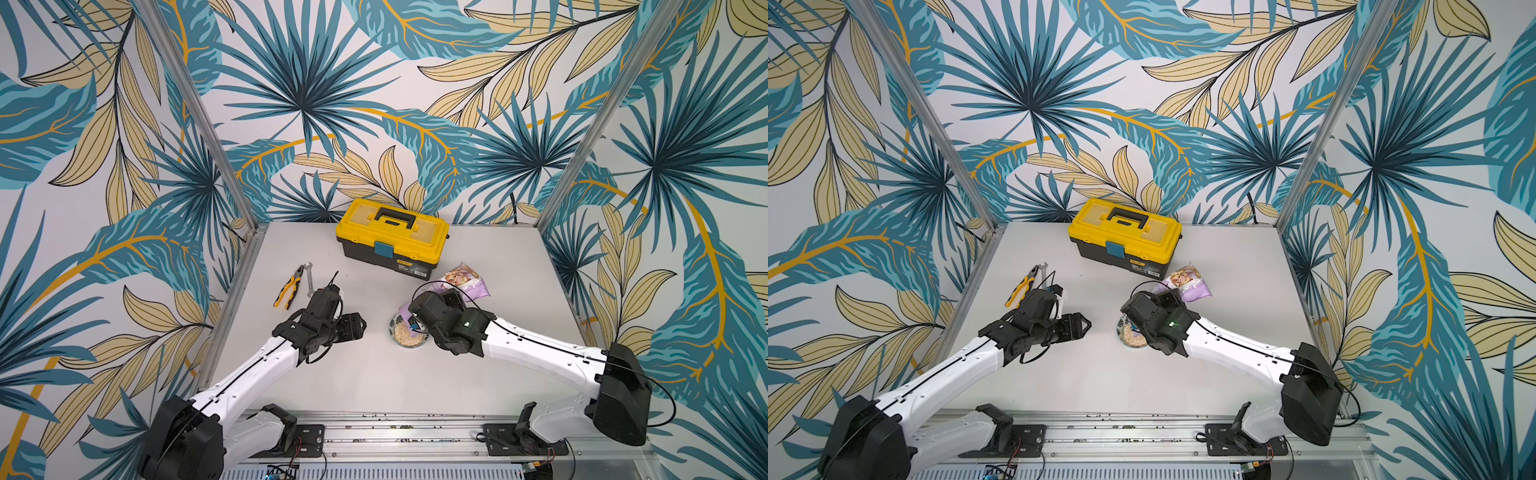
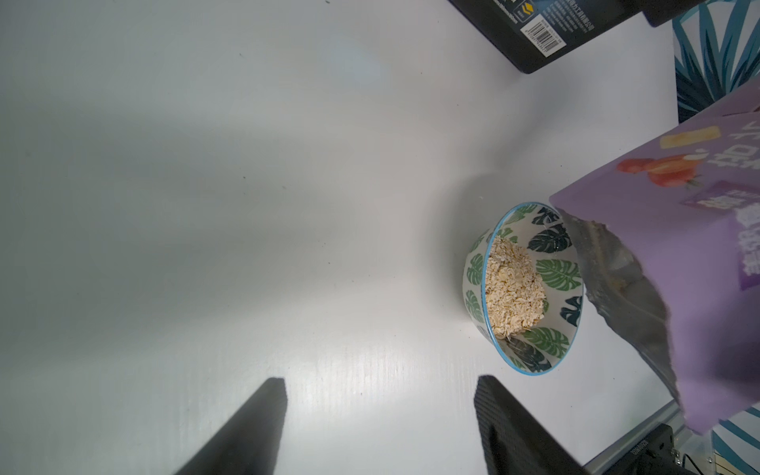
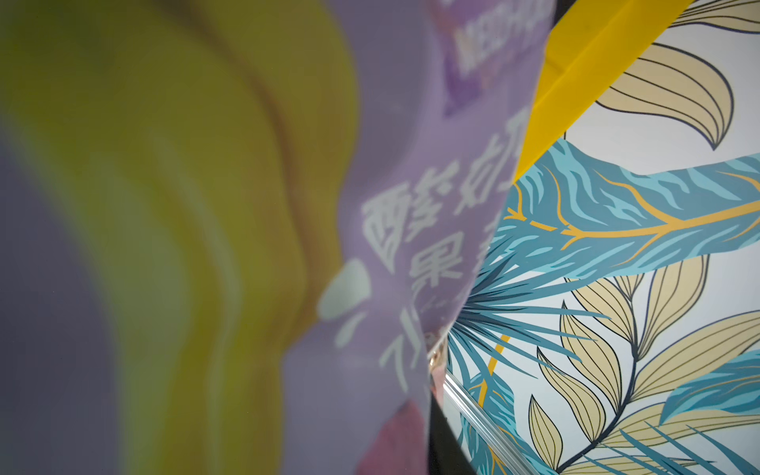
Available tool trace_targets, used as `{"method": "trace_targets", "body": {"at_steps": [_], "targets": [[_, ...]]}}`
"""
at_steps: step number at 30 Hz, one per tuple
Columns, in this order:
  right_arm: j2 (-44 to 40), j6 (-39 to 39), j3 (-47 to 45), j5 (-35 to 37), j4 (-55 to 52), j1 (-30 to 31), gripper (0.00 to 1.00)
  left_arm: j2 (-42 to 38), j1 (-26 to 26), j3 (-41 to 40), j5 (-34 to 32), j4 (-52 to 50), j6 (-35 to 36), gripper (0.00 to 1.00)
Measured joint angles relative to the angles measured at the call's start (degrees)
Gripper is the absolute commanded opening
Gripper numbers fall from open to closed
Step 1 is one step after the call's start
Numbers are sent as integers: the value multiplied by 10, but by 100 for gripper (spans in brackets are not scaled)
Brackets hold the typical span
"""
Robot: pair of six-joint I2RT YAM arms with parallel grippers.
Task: Pour the oats into the breakfast bowl
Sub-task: Pour the oats into the bowl.
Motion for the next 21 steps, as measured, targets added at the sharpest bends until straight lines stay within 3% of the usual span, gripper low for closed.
{"method": "trace_targets", "body": {"at_steps": [5, 12, 21], "targets": [[-6, -21, -27, 4, 39, 1, 0, 1, 0, 0, 4, 5, 0, 76], [-52, -174, -154, 5, 229, 12, 0, 5, -1, 0, 4, 6, 0, 76], [-80, -315, -191, 8, 434, 12, 0, 13, -2, 0, 5, 6, 0, 75]]}}
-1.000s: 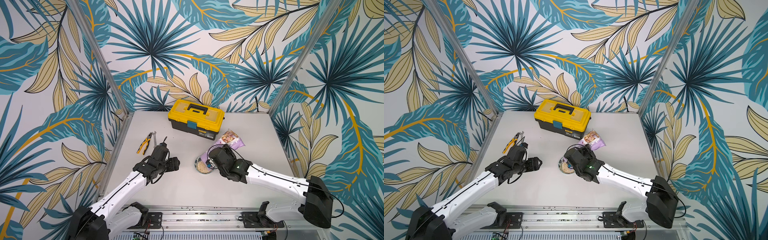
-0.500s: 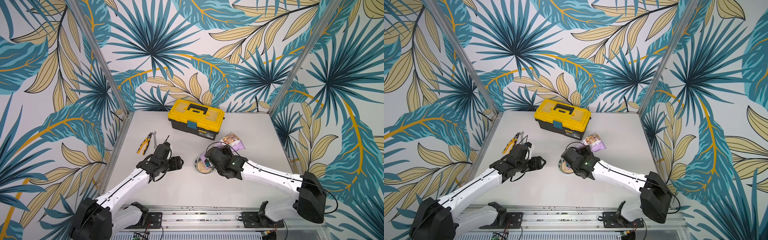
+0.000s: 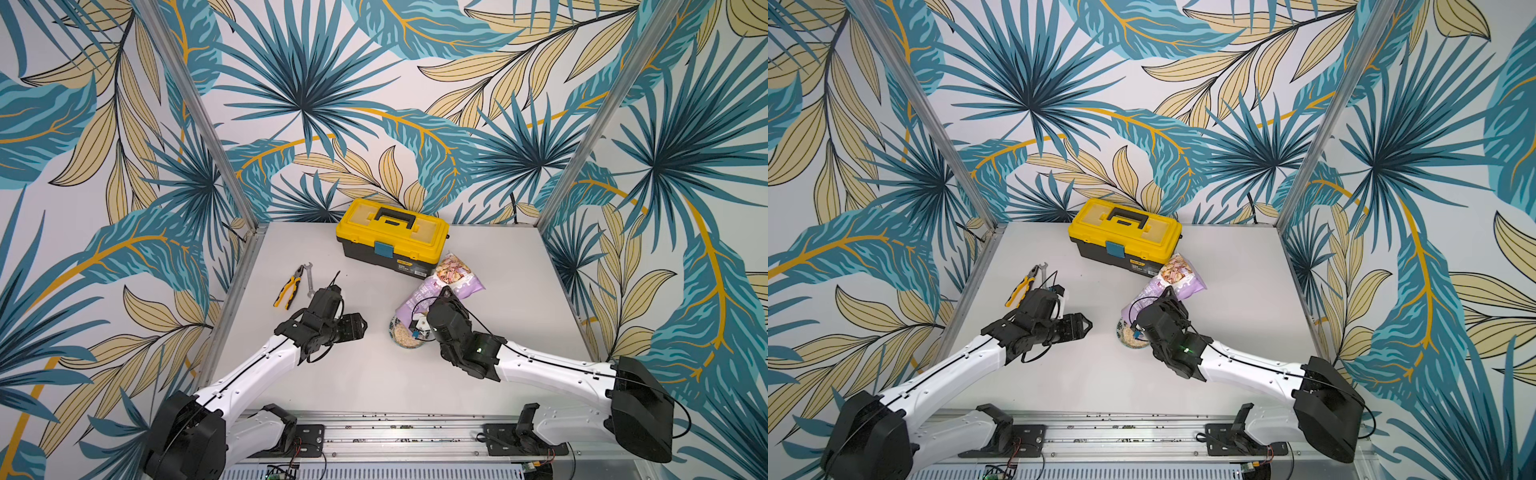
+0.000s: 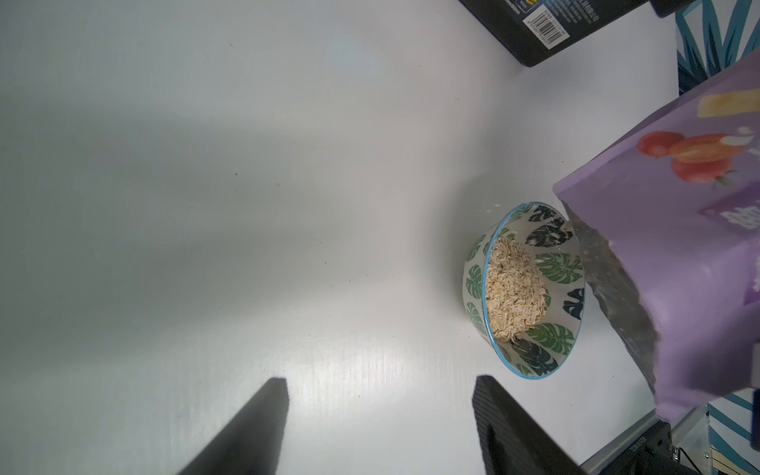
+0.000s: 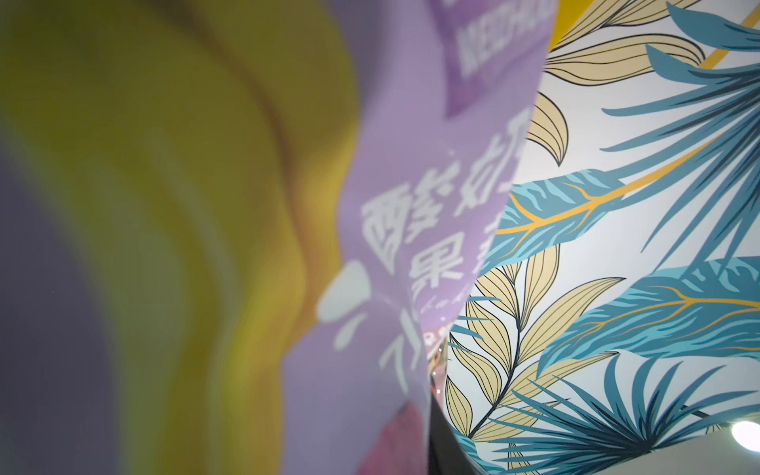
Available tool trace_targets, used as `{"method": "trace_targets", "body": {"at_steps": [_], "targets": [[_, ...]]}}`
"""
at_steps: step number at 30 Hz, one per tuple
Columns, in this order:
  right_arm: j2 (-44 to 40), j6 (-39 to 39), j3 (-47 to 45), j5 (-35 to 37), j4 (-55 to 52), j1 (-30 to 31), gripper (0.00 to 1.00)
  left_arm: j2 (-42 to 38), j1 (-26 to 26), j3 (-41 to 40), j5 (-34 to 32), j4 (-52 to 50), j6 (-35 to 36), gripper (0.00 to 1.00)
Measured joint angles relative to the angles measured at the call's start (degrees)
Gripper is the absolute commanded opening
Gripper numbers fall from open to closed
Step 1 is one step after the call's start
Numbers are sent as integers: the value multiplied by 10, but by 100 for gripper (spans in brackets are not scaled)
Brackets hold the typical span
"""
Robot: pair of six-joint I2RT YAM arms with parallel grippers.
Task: Pour the oats into the breakfast bowl
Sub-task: Pour the oats into the bowl.
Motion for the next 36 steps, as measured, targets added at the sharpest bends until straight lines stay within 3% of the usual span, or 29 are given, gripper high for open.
{"method": "trace_targets", "body": {"at_steps": [13, 36], "targets": [[-24, -54, -51, -7, 47, -1, 0, 11, -3, 0, 2, 0, 1, 75], [-31, -54, -70, -10, 57, -2, 0, 22, -6, 1, 1, 0, 2, 74]]}}
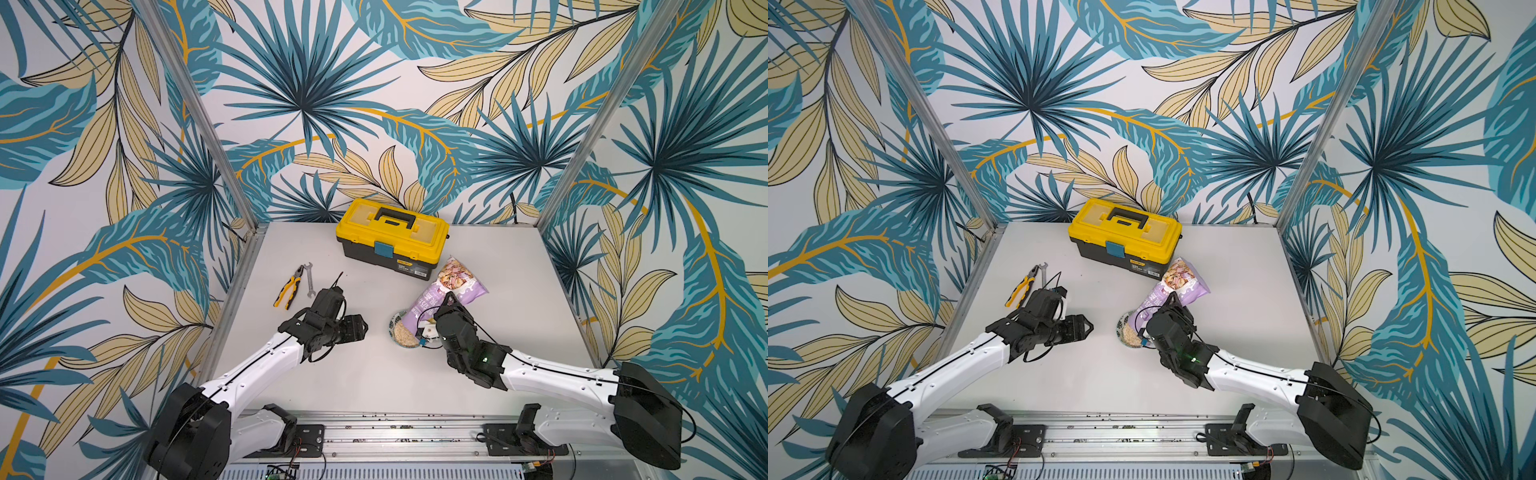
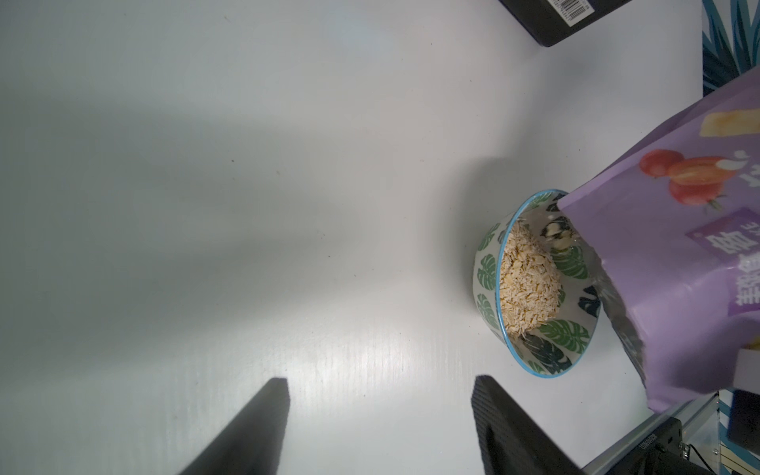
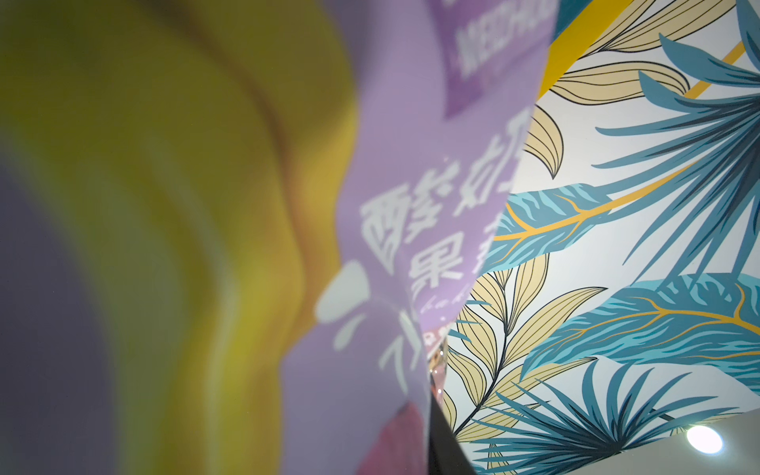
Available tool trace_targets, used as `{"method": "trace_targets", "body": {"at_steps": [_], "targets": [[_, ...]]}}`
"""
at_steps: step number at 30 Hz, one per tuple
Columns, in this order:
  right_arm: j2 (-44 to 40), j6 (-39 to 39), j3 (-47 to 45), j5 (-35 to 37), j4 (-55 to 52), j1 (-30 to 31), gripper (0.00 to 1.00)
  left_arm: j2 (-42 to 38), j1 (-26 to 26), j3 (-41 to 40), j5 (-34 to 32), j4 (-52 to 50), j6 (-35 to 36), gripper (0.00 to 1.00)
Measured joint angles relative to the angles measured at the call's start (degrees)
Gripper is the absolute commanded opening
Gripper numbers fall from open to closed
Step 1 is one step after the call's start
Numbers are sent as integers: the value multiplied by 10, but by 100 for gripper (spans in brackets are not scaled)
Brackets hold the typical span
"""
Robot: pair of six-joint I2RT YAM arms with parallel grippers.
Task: Pour the oats into the breakfast bowl
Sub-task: Pour the oats into the bowl.
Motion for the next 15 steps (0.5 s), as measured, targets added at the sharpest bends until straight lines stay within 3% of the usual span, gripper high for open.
{"method": "trace_targets", "body": {"at_steps": [15], "targets": [[-9, 142, 45, -23, -140, -3, 0, 1, -5, 2, -2, -2, 2, 74]]}}
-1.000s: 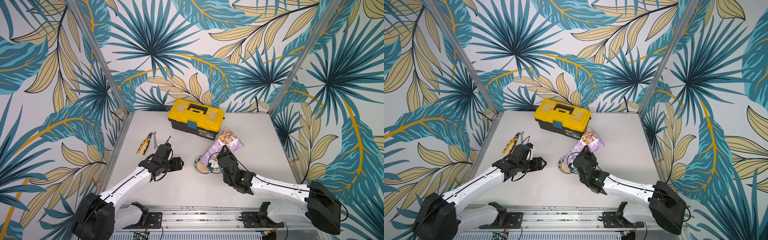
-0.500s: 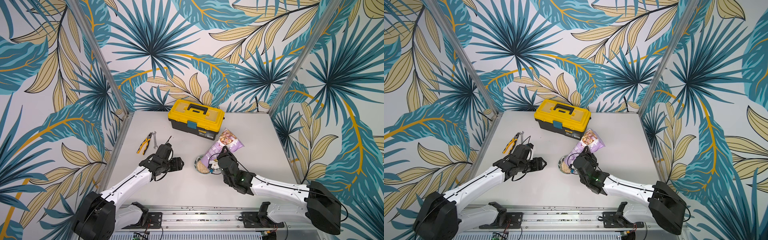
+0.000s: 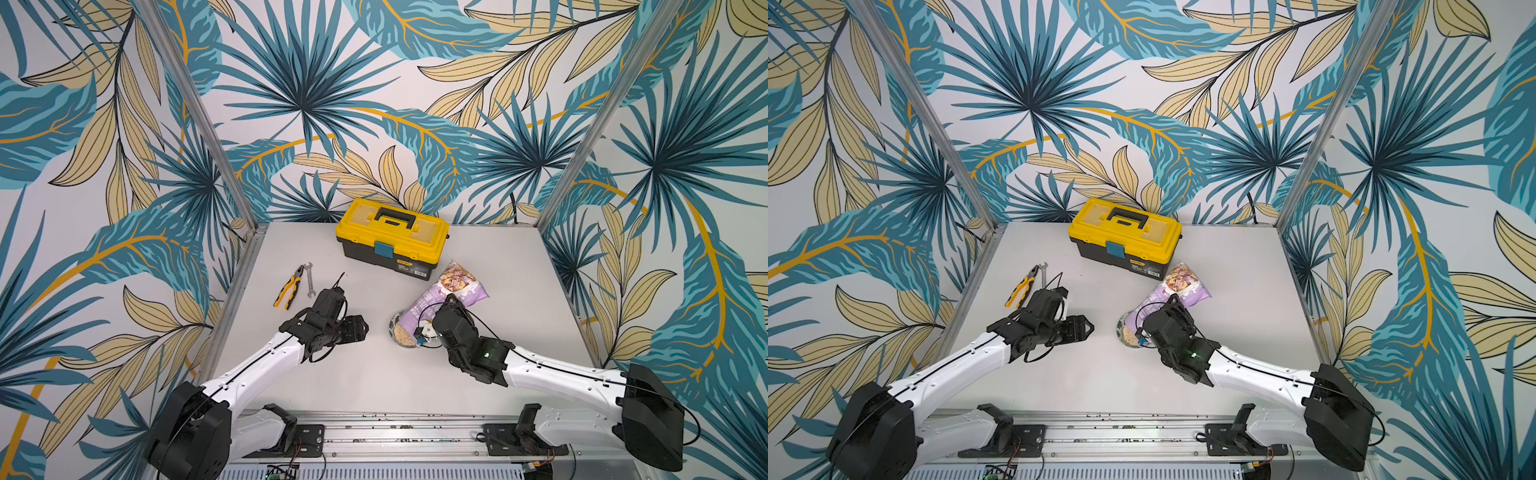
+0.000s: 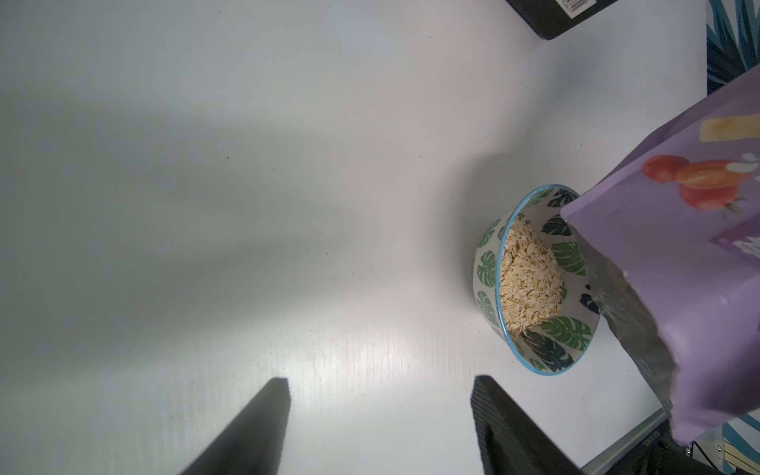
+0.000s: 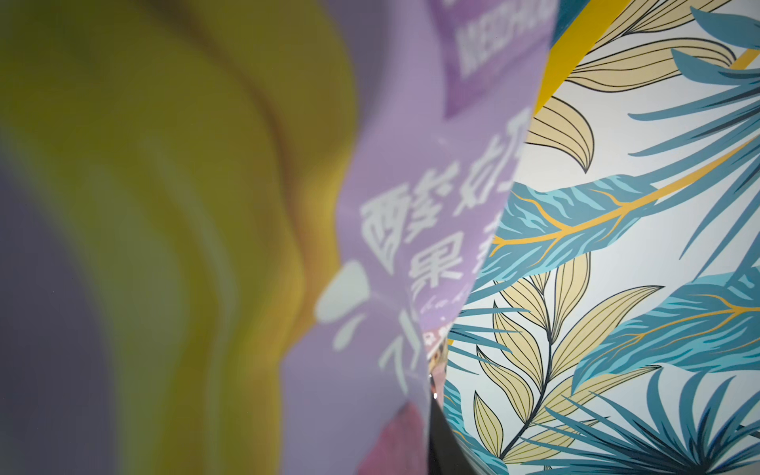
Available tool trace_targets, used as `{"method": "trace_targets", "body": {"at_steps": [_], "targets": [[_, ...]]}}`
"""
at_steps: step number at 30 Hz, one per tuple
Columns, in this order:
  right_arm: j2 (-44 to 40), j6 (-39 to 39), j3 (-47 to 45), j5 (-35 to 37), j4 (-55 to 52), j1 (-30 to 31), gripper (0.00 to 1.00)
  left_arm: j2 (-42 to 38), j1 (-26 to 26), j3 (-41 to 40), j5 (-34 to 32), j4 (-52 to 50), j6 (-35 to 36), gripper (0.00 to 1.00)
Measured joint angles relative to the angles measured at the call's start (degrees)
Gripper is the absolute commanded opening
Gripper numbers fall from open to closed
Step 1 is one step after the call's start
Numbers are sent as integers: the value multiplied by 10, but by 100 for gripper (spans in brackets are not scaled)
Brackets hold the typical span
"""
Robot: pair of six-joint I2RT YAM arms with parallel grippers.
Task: Pour the oats into the breakfast bowl
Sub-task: Pour the oats into the bowl.
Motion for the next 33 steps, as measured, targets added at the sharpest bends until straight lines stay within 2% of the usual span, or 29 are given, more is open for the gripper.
{"method": "trace_targets", "body": {"at_steps": [19, 25, 33], "targets": [[-15, 292, 24, -69, -187, -44, 0, -6, 0, 19, -17, -26, 6, 74], [-26, 372, 24, -137, -235, -74, 0, -6, 0, 26, -25, -31, 9, 74], [-90, 464, 24, -256, -290, -137, 0, -6, 0, 28, -34, -35, 13, 74]]}}
